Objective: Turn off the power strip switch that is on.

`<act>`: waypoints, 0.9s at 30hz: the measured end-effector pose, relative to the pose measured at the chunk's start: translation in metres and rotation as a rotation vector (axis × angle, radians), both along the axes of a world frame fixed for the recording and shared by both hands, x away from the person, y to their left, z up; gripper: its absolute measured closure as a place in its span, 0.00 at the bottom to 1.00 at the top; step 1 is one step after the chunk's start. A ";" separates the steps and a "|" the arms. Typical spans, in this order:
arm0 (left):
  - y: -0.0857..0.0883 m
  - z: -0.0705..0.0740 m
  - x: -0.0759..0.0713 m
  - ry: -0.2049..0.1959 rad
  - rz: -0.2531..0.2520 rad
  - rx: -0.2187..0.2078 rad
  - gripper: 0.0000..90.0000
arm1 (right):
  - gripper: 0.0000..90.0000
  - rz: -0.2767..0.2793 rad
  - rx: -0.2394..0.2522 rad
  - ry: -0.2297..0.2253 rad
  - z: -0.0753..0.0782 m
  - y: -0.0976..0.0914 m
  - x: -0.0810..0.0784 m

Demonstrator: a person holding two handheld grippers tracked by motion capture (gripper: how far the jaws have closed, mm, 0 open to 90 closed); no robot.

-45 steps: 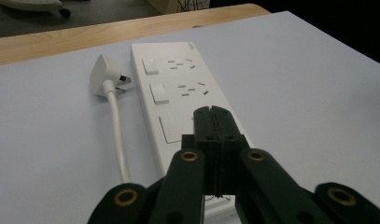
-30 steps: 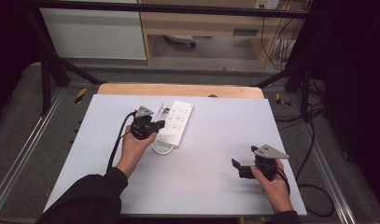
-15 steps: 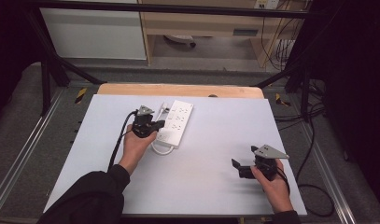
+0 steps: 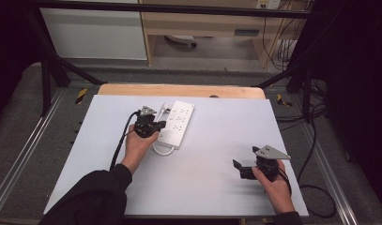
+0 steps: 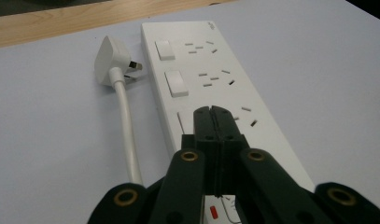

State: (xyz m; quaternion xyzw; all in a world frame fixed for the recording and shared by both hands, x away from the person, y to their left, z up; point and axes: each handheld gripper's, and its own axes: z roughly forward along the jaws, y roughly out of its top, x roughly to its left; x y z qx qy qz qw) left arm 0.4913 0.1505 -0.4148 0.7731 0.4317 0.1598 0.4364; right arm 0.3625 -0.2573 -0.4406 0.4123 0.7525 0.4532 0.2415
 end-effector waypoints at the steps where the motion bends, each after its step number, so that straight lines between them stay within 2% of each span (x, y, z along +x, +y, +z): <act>1: 0.000 0.000 0.000 0.000 0.003 0.001 1.00 | 0.04 0.000 0.000 0.000 0.000 0.000 0.000; 27: -0.004 -0.010 0.010 0.012 0.028 0.010 1.00 | 0.04 0.002 0.003 -0.004 0.000 -0.001 0.000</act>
